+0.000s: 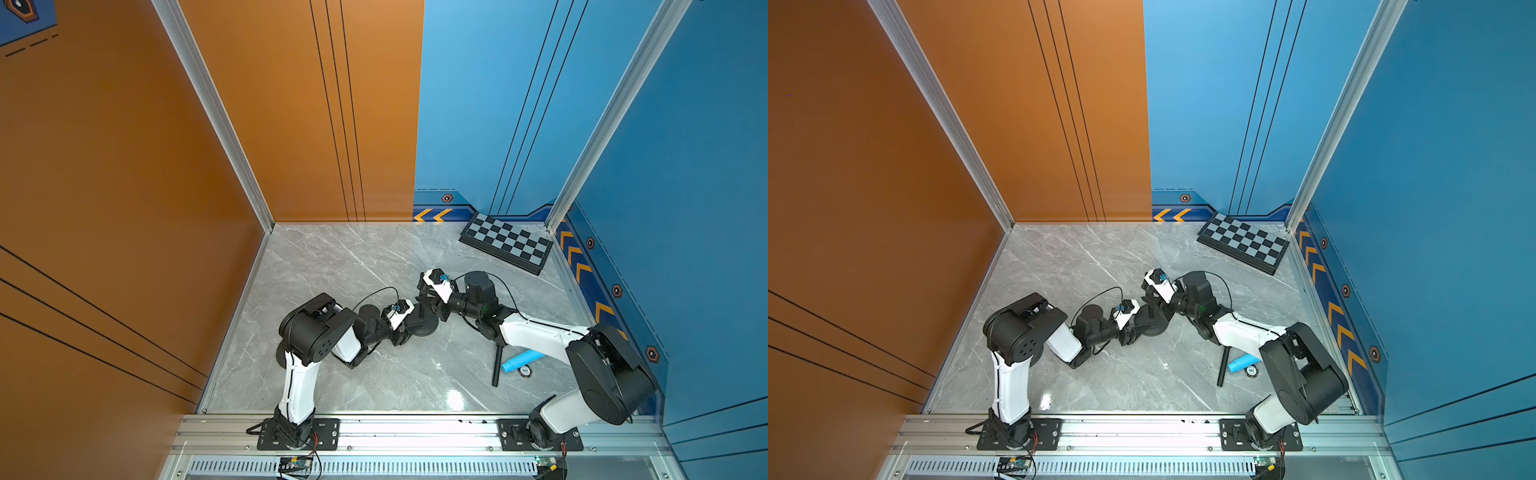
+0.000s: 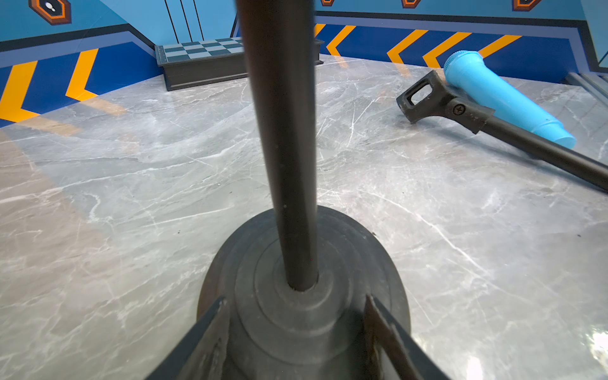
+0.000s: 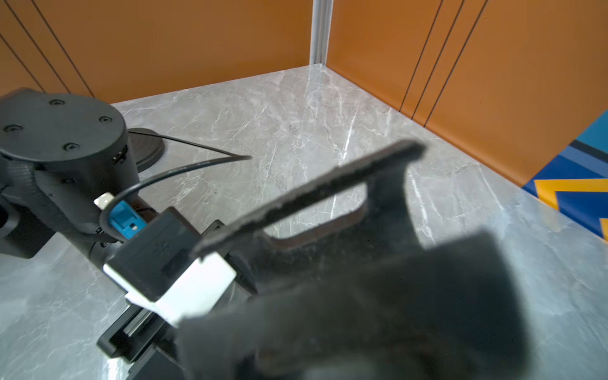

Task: Assemble a microphone stand
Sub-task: Pick up the microphone stand at the center of the board.

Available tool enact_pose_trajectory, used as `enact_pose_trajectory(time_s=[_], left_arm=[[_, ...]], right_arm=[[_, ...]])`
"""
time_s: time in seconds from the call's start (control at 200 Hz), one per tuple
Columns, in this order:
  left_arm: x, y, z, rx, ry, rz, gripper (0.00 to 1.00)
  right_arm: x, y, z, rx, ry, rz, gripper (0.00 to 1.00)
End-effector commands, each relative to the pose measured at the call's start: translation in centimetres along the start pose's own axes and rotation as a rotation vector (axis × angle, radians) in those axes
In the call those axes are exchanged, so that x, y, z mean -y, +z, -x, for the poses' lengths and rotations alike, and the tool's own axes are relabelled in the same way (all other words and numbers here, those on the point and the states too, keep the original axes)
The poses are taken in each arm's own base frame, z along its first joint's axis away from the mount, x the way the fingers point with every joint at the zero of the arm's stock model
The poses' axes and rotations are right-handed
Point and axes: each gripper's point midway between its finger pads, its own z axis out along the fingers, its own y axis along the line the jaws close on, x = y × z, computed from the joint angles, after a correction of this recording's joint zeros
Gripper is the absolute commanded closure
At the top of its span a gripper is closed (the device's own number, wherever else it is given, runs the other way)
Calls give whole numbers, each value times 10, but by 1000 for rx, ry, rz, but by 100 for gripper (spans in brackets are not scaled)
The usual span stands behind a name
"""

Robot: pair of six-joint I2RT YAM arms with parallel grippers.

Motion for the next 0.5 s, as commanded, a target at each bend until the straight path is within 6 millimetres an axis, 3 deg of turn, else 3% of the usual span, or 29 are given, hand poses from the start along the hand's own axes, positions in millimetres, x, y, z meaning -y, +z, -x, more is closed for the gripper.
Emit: enact_pose_trajectory(time_s=[0.0,0.14,0.23,0.34,0.425,0.495], left_arm=[[4,-10,-63,-210,-70,8,34],[3,-11,-64,-211,-71,10,35],[3,-10,-64,-211,-71,10,35],[3,-10,-64,-210,-71,11,35],[3,-10,-65,-213,-71,15,35],[2,-10,-65,-215,-72,19,35]], right_arm=[[-10,4,0,-17,-12,100,80],[1,4,0,-6,-2,27,94],[12,4,-5,11,18,-118,100],[29,-2,-25,11,58,-460,100],[27,-8,-43,-18,94,-712,100],[25,-10,-54,-32,135,-821,100]])
